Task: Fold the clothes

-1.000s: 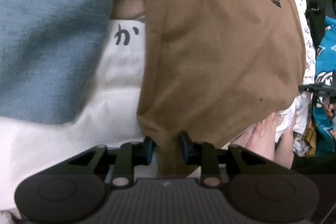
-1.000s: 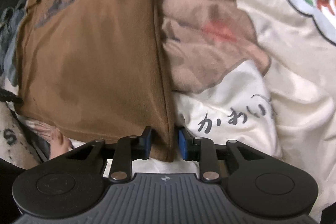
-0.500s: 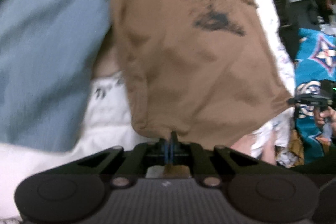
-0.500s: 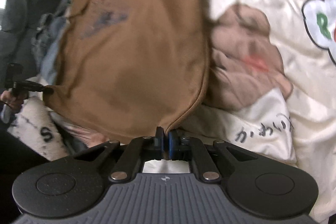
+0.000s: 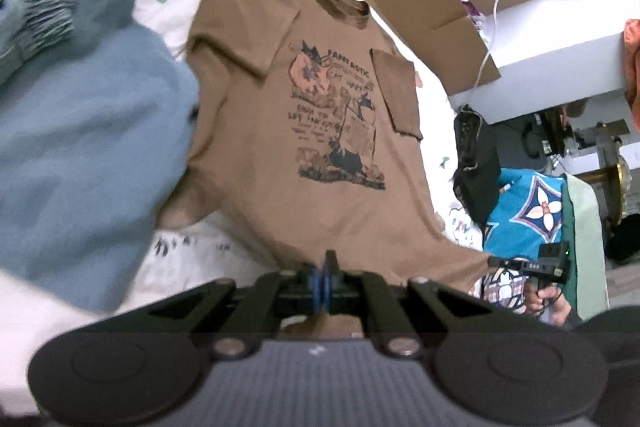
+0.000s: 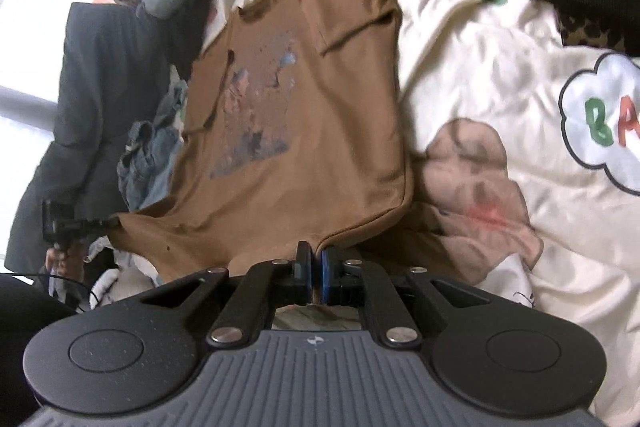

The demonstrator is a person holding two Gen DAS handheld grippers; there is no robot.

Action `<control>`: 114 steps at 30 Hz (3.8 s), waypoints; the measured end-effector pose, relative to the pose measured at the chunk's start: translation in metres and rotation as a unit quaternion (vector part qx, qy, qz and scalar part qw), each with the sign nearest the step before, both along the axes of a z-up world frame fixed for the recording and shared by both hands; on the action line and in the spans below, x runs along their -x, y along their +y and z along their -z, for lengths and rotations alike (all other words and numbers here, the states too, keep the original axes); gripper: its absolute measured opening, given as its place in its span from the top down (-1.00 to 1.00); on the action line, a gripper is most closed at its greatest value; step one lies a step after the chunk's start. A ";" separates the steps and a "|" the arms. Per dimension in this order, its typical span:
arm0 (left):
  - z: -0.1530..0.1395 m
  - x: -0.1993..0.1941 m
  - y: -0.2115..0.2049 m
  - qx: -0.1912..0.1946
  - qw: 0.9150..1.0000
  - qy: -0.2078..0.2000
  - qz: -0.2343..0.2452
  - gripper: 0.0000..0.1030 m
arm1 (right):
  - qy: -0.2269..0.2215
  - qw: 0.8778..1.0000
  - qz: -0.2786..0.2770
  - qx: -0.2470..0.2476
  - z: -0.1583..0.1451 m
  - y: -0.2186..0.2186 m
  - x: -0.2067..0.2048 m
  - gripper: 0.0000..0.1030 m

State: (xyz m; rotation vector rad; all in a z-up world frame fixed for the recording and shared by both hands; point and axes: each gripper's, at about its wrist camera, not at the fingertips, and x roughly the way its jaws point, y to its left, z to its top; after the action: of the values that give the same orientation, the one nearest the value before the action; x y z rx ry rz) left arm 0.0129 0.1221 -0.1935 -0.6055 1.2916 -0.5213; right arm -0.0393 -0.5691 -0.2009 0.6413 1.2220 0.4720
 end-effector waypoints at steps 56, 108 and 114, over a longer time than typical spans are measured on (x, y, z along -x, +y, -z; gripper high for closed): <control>0.070 -0.132 0.029 -0.017 0.972 -0.021 -0.235 0.59 | 0.002 0.983 0.167 0.082 0.061 0.008 -0.160 0.64; 0.042 -0.193 -0.047 -0.263 0.960 -0.094 -0.029 0.16 | -0.061 0.937 0.067 0.339 0.057 0.074 -0.192 0.12; 0.034 -0.182 -0.030 -0.263 0.959 -0.105 -0.009 0.14 | -0.069 0.937 0.079 0.332 0.049 0.059 -0.183 0.12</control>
State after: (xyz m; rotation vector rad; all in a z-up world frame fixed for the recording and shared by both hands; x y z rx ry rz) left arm 0.1947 0.0923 -0.2276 -0.1128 1.1559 -0.2016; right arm 0.1439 -0.5099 -0.2495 0.1185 1.0954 -0.0460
